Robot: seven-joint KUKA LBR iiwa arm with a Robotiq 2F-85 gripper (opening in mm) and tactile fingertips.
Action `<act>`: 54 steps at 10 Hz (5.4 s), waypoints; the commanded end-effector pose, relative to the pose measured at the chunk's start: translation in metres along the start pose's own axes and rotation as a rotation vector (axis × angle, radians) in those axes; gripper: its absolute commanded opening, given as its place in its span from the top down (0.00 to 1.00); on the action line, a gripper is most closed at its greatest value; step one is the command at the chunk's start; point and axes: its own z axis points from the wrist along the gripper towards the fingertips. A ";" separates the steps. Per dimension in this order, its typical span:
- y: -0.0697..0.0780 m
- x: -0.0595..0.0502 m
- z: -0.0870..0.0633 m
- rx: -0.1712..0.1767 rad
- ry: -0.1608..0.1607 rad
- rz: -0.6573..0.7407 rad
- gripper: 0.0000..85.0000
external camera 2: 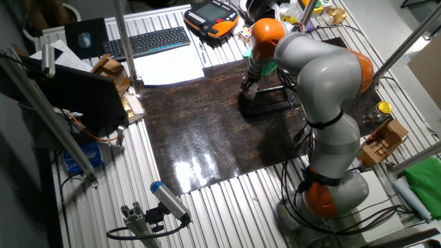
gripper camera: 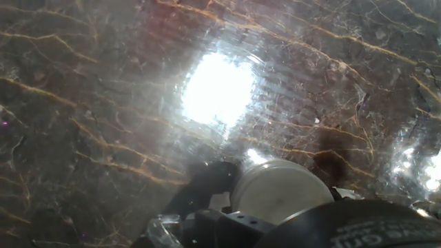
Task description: Screw the lid onto the jar
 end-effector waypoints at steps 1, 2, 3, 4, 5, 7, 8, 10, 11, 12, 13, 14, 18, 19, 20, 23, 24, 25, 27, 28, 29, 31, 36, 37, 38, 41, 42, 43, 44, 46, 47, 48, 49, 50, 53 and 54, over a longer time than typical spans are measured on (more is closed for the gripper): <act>0.000 0.000 0.000 -0.002 0.001 0.014 0.18; 0.000 0.000 0.000 -0.003 0.003 0.036 0.18; 0.000 0.001 0.001 -0.003 0.003 0.057 0.18; 0.000 0.001 0.001 -0.003 0.004 0.082 0.18; 0.000 0.001 0.001 -0.002 0.006 0.102 0.18; 0.000 0.001 0.001 -0.001 0.008 0.151 0.18; 0.000 0.001 0.001 0.001 0.009 0.175 0.18; 0.000 0.001 0.001 0.000 0.019 0.243 0.18; 0.000 0.001 0.001 0.000 0.021 0.269 0.18; 0.000 0.001 0.001 -0.002 0.025 0.295 0.18; 0.001 0.001 0.001 -0.004 0.029 0.317 0.18; 0.000 0.001 0.001 -0.004 0.031 0.336 0.18; 0.001 0.002 0.001 -0.005 0.036 0.436 0.18; 0.000 0.002 0.001 -0.009 0.041 0.462 0.18; 0.000 0.002 0.001 -0.011 0.044 0.491 0.17; 0.001 0.001 0.001 -0.013 0.049 0.568 0.17; 0.001 0.001 0.001 -0.013 0.053 0.590 0.17; 0.001 0.001 0.001 -0.012 0.053 0.606 0.17; 0.001 0.001 0.001 -0.014 0.051 0.651 0.17; 0.001 0.001 0.001 -0.017 0.050 0.669 0.17; 0.001 0.001 0.001 -0.019 0.050 0.696 0.18; 0.001 0.001 0.001 -0.023 0.048 0.760 0.18; 0.001 0.002 0.001 -0.020 0.045 0.884 0.17; 0.000 0.002 0.001 -0.021 0.046 0.913 0.17; 0.000 0.002 0.001 -0.021 0.043 0.941 0.17; 0.000 0.002 0.001 -0.019 0.040 1.003 0.17; 0.000 0.002 0.001 -0.020 0.043 1.061 0.17; 0.000 0.002 0.001 -0.020 0.045 1.081 0.17; 0.000 0.002 0.001 -0.017 0.041 1.099 0.17; 0.000 0.002 0.001 -0.019 0.026 1.149 0.17; 0.000 0.002 0.001 -0.019 0.018 1.169 0.17; 0.000 0.002 0.001 -0.020 0.014 1.187 0.17; 0.000 0.002 0.001 -0.021 0.012 1.205 0.17; 0.000 0.002 0.001 -0.023 0.017 1.230 0.17; 0.000 0.002 0.000 -0.011 0.016 1.313 0.18; 0.000 0.003 0.000 -0.009 0.015 1.342 0.18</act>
